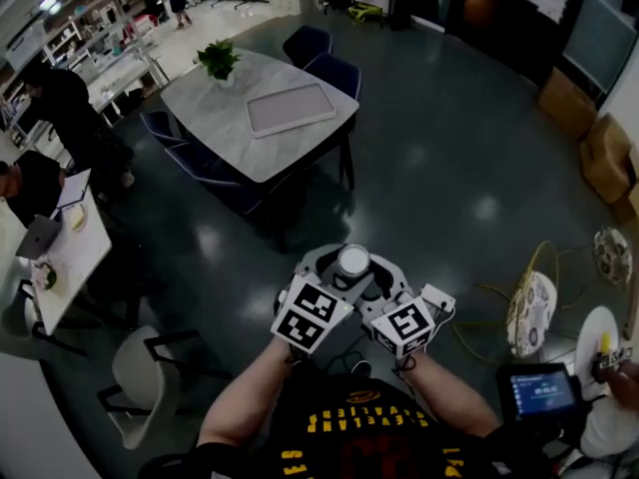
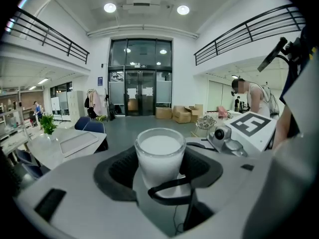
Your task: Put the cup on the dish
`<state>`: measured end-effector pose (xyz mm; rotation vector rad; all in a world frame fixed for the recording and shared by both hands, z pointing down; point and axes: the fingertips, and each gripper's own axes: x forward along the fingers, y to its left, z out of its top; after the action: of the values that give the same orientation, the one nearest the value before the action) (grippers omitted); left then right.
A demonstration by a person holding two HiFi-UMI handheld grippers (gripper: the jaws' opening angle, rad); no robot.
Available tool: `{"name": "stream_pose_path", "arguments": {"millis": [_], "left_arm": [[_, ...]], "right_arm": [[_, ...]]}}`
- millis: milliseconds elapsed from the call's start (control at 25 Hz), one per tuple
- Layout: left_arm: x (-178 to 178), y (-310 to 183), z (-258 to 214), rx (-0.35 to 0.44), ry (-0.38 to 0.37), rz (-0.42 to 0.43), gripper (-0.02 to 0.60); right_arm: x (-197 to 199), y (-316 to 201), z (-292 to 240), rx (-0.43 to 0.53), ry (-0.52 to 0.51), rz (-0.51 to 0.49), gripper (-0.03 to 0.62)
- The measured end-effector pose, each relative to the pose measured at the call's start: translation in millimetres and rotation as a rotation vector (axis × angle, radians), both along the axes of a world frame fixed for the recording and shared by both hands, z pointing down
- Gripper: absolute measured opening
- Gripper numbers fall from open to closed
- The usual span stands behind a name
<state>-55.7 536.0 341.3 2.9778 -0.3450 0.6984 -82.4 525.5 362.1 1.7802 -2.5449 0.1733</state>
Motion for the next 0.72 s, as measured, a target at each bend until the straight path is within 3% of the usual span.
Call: {"name": "stream_pose_path", "arguments": {"millis": [360,720], "left_arm": [[30,19,-11,0.033,0.148,-0.072,0.264],[40,-9,5,0.028,0.173,-0.116,0.264]], "right_arm": [[29,21,-10,0.022,-0.027,-0.059,0.258],[38,-5,4,0.002,-0.007,-0.091,0.258]]}}
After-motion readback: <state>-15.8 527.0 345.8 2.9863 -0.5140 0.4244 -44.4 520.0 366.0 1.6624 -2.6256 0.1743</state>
